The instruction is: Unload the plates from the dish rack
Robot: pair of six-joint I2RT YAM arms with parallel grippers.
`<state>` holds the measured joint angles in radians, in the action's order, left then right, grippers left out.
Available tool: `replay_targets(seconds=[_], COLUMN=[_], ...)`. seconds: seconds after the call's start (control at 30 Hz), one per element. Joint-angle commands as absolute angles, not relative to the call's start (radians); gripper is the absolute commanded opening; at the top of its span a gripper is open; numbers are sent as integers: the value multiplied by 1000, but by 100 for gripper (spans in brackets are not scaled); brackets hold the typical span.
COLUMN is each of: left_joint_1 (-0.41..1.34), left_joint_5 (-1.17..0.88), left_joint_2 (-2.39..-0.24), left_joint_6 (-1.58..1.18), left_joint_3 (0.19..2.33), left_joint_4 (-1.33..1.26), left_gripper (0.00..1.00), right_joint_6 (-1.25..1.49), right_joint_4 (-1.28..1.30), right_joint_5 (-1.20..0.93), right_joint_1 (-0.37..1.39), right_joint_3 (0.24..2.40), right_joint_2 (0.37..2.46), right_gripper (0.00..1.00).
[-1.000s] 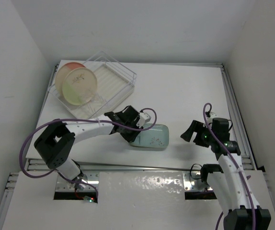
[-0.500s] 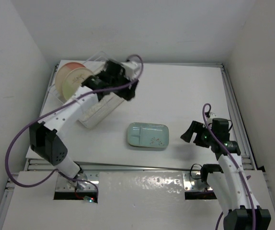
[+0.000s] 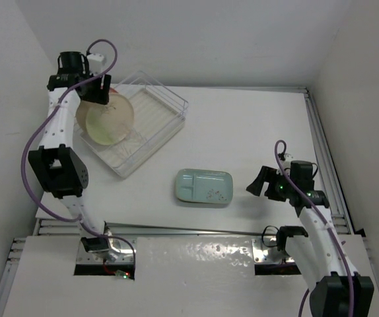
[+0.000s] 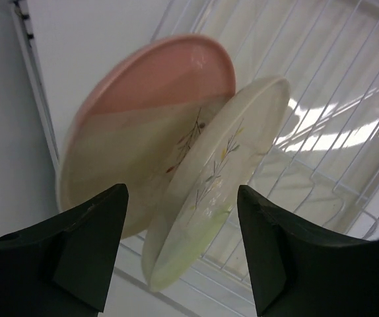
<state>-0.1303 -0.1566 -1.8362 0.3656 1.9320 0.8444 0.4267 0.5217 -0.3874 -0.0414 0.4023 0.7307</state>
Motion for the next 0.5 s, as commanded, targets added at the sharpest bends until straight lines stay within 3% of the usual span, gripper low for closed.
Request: replay_targets(seconds=[0.0, 0.23, 0.4, 0.43, 0.47], left_joint_1=[-118, -127, -132, -133, -133], left_joint_5=[-190, -114, -172, -195, -204], left_joint_2=[-1850, -1914, -1941, -1931, -1922], left_joint_6=[442, 419, 420, 420, 422], left_joint_3=[1956, 1919, 1917, 1916, 1914], left_joint_4=[893, 835, 906, 911, 913], left_gripper=[65, 58, 28, 15, 8], right_joint_6=[403, 403, 403, 402, 402], right_joint_4=[471, 459, 465, 465, 463], right_joint_5=[-407, -405, -397, -394, -393], right_joint_1=[-37, -37, -37, -37, -37], right_joint_3=[403, 393, 405, 405, 405], right_joint_2=[755, 770, 781, 782, 782], right_gripper=[82, 82, 82, 82, 82])
